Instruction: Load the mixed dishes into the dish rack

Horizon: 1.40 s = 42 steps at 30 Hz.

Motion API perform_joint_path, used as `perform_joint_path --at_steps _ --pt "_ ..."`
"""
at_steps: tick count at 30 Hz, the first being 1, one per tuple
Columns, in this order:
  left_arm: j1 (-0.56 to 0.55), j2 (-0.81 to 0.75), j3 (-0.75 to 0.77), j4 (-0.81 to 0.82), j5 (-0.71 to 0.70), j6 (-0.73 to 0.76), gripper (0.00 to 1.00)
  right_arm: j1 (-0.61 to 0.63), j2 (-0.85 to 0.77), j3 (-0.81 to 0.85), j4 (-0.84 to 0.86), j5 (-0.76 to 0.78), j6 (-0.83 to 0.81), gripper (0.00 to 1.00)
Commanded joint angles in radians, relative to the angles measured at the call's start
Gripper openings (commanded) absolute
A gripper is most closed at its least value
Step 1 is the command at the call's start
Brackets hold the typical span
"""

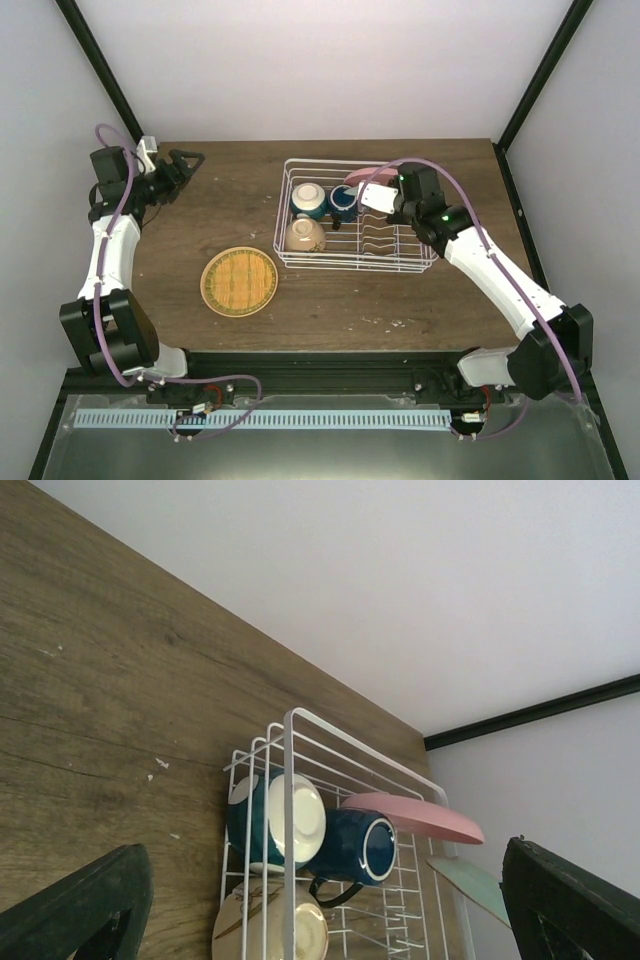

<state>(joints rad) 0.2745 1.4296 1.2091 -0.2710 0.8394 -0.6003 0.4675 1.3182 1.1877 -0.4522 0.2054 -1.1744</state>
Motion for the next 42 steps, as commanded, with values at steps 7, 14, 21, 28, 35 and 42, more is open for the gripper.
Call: perform_joint_path --at_steps 7,14,21,28,35,42 --pt "0.002 0.011 -0.004 -0.003 0.003 0.024 0.97 -0.021 -0.006 -0.024 0.170 0.012 -0.097 0.01" --pt "0.001 0.016 -0.002 -0.004 0.000 0.023 0.97 -0.041 0.007 -0.093 0.229 -0.011 -0.109 0.01" --pt "0.002 0.012 -0.007 -0.003 -0.003 0.019 0.97 -0.083 0.033 -0.167 0.337 -0.056 -0.118 0.01" --pt "0.002 0.002 -0.021 -0.001 -0.013 0.013 0.97 -0.102 0.086 -0.144 0.336 -0.110 -0.107 0.01" --pt "0.002 -0.005 -0.030 0.001 -0.016 0.009 0.97 -0.111 0.160 -0.102 0.329 -0.157 -0.102 0.02" --pt "0.001 0.000 -0.041 0.009 -0.010 0.004 0.97 -0.111 0.207 -0.041 0.316 -0.200 -0.086 0.04"
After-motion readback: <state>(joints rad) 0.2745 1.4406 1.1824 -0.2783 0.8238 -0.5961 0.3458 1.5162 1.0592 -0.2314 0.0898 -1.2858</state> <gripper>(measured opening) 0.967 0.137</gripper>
